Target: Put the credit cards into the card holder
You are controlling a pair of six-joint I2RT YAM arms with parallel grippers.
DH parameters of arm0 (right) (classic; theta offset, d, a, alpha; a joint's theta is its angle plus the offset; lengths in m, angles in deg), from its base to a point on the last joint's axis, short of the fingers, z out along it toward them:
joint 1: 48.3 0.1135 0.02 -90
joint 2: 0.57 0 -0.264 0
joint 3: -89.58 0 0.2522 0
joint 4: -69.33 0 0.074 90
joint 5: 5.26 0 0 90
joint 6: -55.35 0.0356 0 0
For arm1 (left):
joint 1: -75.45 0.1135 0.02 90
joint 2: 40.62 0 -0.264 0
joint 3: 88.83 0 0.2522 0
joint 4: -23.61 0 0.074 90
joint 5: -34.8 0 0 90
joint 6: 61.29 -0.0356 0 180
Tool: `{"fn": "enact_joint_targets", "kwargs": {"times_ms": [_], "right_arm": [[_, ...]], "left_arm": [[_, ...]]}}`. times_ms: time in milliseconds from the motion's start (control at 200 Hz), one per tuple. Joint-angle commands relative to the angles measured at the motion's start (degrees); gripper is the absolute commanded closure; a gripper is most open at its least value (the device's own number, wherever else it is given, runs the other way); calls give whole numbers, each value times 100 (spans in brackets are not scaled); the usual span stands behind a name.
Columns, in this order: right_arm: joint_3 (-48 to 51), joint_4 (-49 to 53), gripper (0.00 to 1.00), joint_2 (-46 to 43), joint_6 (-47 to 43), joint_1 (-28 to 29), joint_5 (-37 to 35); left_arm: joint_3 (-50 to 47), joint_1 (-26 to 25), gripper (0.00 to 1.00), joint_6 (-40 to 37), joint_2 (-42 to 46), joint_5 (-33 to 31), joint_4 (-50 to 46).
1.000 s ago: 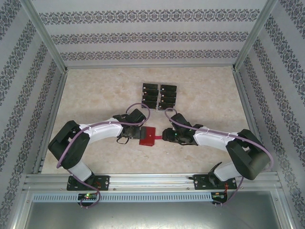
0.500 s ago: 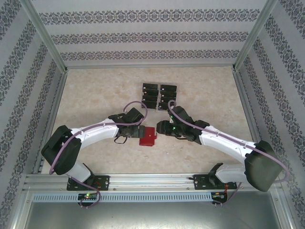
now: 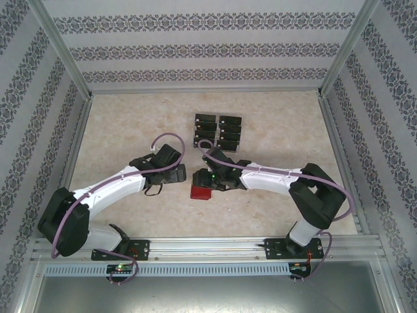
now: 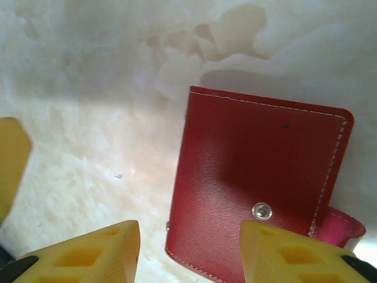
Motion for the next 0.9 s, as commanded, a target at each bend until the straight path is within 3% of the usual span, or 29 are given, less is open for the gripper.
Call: {"fn": "enact_joint_targets", "kwargs": {"times_ms": [0,430,894], "right_arm": [[265,29,52,-173,181,-135,-259],[906,-194,51,-611,76,-721,-235],[1306,-480,56,-680,103,-760,-192]], "left_arm": [[-128,55,0,71,58,-78,-223],[-129,60,0,-22,-96,206,-16],[60,7,0,-144,-300,543,43]]}}
